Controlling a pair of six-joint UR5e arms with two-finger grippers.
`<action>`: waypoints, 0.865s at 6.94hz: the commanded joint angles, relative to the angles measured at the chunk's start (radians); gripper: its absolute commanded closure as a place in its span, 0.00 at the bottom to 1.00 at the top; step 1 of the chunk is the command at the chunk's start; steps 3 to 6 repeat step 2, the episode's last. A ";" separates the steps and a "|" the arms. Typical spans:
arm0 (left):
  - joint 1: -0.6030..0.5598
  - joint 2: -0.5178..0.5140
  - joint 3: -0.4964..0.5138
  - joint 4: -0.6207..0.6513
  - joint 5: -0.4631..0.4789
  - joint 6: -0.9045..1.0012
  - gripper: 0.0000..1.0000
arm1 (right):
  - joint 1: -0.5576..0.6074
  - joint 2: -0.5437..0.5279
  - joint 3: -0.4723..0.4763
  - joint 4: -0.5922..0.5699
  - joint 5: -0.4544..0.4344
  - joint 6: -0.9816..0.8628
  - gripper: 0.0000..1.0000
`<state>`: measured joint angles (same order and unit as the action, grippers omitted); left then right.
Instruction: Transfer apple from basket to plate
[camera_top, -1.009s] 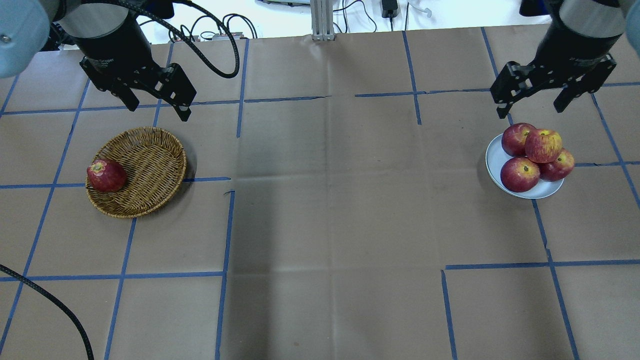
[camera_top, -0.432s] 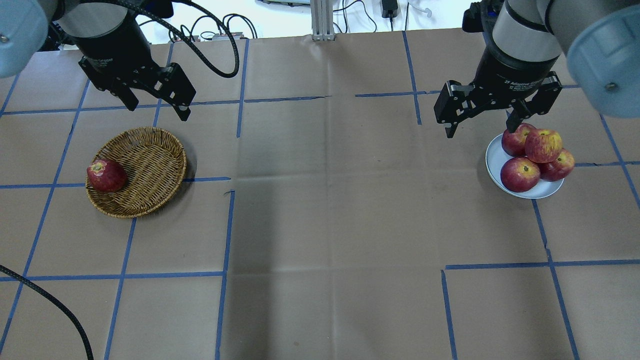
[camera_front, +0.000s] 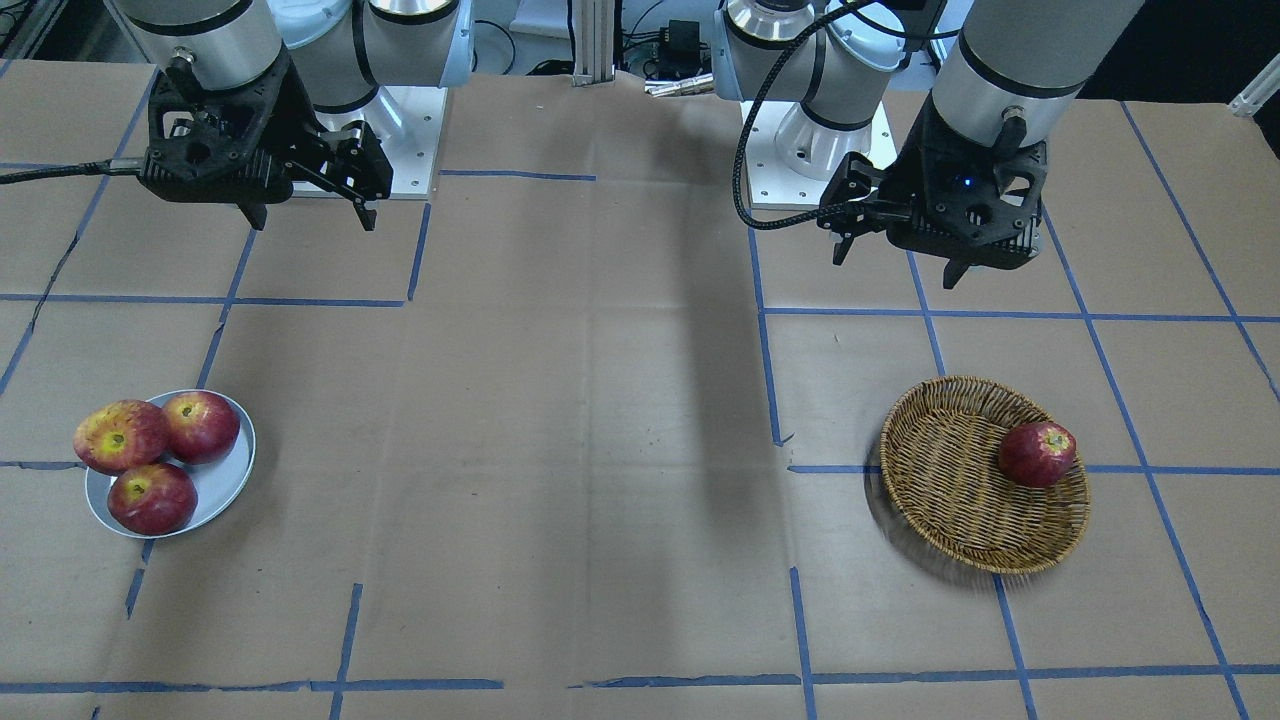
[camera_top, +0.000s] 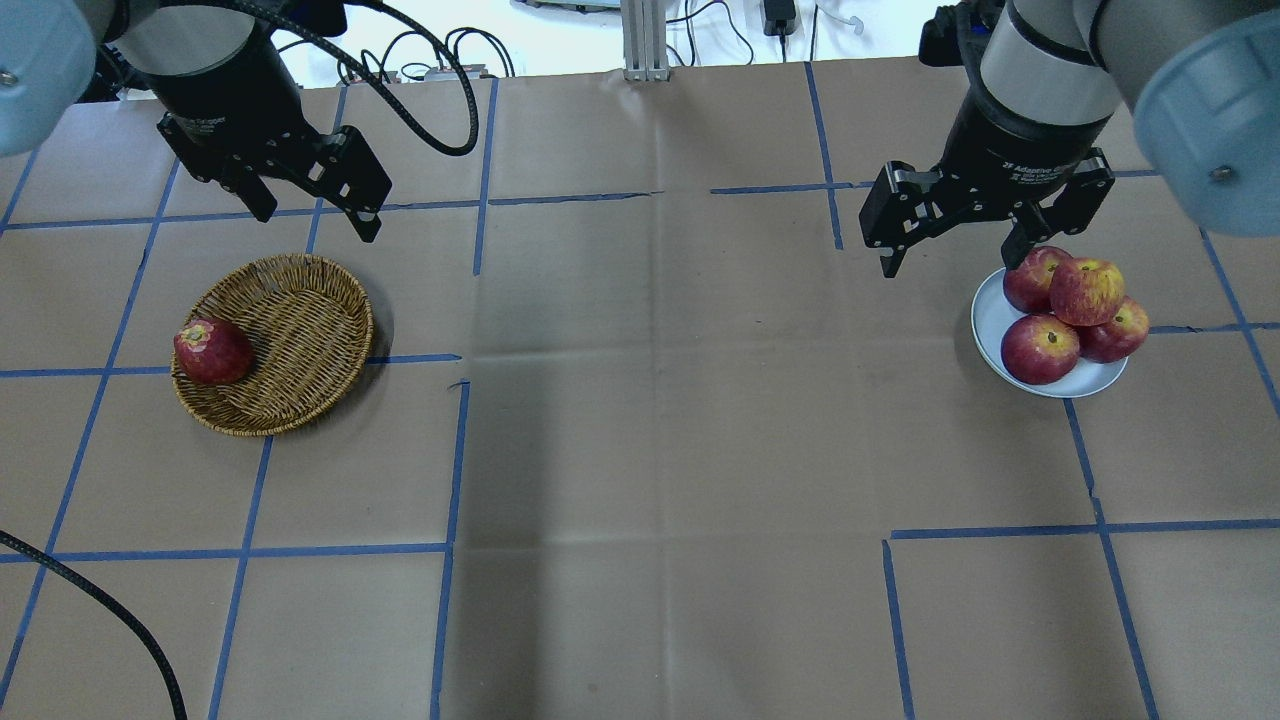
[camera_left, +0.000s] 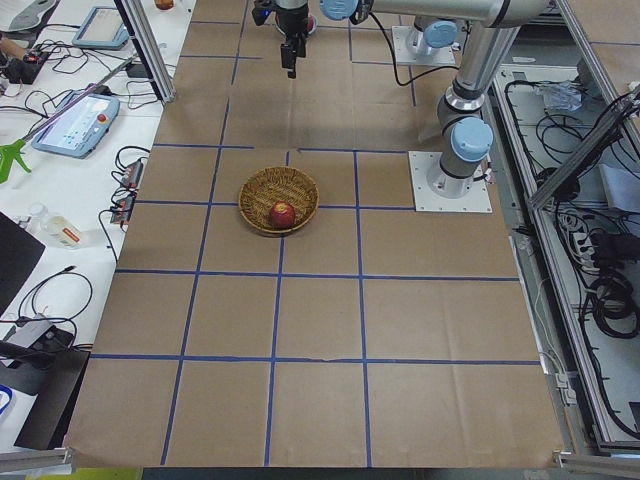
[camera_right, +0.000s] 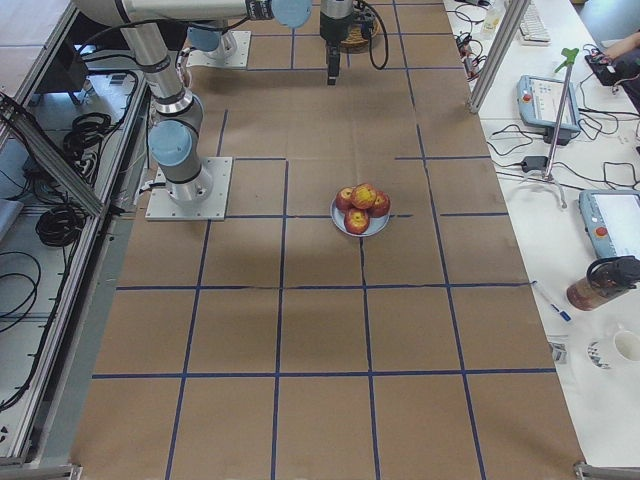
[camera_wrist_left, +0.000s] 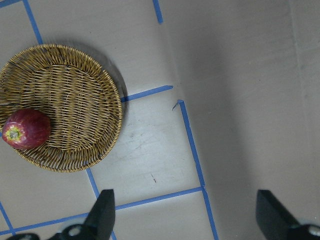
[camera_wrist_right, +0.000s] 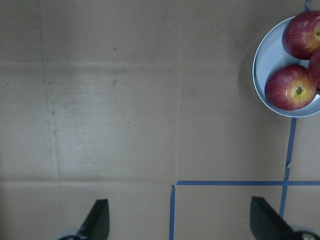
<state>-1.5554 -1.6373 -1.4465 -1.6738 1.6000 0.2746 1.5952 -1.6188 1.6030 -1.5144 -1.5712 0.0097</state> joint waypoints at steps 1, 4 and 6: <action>0.000 0.001 0.000 -0.001 0.000 0.000 0.01 | -0.001 0.000 0.002 -0.003 -0.001 -0.001 0.00; 0.000 0.001 -0.002 -0.001 0.000 0.000 0.01 | -0.001 0.000 0.002 -0.003 -0.001 -0.001 0.00; 0.000 0.001 -0.002 -0.001 0.000 0.000 0.01 | -0.001 0.000 0.002 -0.003 -0.001 -0.001 0.00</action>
